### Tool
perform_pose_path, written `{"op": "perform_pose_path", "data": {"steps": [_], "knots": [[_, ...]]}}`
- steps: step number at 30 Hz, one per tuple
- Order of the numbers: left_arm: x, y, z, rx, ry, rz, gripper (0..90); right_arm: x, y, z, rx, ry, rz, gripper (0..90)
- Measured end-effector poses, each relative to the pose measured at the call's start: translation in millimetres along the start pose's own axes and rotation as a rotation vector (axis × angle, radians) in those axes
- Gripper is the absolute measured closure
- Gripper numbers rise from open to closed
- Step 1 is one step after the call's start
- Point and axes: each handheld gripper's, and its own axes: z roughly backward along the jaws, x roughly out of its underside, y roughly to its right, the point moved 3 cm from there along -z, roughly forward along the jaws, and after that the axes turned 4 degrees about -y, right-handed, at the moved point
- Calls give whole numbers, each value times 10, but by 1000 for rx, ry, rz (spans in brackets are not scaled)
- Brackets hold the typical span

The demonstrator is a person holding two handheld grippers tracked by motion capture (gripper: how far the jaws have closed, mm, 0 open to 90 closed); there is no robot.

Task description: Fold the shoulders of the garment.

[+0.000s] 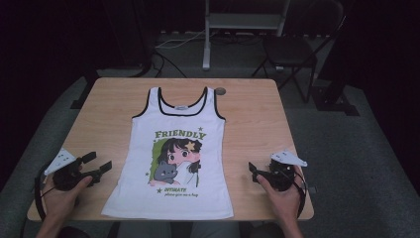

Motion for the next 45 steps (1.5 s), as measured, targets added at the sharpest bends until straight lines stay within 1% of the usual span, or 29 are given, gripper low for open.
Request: {"op": "perform_pose_path", "data": {"steps": [2,3,5,6,7,8,9,10,11,13,15,18,21,22,23,27,29,32,33,35,38,39,40,41,45], "knots": [[-5,0,-7,-1,5,-3,218,0,-2,0,-1,0,3,124],[-18,0,-22,3,6,-11,219,-1,-3,-1,-2,1,1,124],[-38,-3,-36,5,4,-13,219,-6,-2,-4,-5,5,3,124],[-58,-4,-49,5,11,-8,219,-8,-5,-7,-6,7,4,124],[-102,-5,-73,7,20,0,219,-11,-7,-11,-8,8,6,124],[-140,2,-96,9,22,-1,219,-21,-10,-22,-15,11,14,124],[-165,9,-113,10,23,-9,219,-29,-15,-31,-17,10,14,124],[-199,17,-144,16,23,-24,219,-34,-18,-40,-18,12,22,124],[-224,11,-171,21,17,-30,219,-38,-29,-48,-15,8,34,124],[-285,-26,-228,28,21,-24,219,-44,-48,-49,-14,5,52,124],[-375,-90,-303,32,20,-19,219,-49,-59,-50,-15,7,58,124],[-530,-168,-454,45,22,-3,219,-56,-63,-53,-14,8,70,124],[-688,-241,-623,40,18,-2,219,-59,-82,-59,-15,4,82,124],[-745,-265,-676,42,18,-1,219,-58,-90,-58,-16,5,94,124],[-804,-286,-725,41,17,0,219,-58,-90,-58,-16,5,94,124],[-1070,-364,-933,41,1,-29,219,-62,-100,-52,-18,9,99,124],[-1196,-399,-1042,57,-12,-32,219,-65,-106,-57,-21,9,112,124],[-1345,-455,-1220,51,-44,-55,219,-66,-112,-59,-22,9,114,124],[-1387,-473,-1278,49,-48,-56,219,-68,-113,-59,-23,11,117,124],[-1452,-507,-1387,50,-70,-58,219,-68,-114,-58,-24,12,118,124],[-1518,-539,-1540,49,-88,-59,219,-66,-118,-60,-28,12,119,124],[-1535,-550,-1586,49,-87,-52,219,-66,-119,-60,-27,11,121,124],[-1567,-573,-1679,49,-89,-42,219,-67,-123,-59,-28,13,120,124],[-1567,-573,-1679,49,-89,-42,219,-67,-123,-59,-28,13,120,124],[-1617,-599,-1852,39,-109,-41,219,-56,-122,-66,-34,8,119,124]]}}
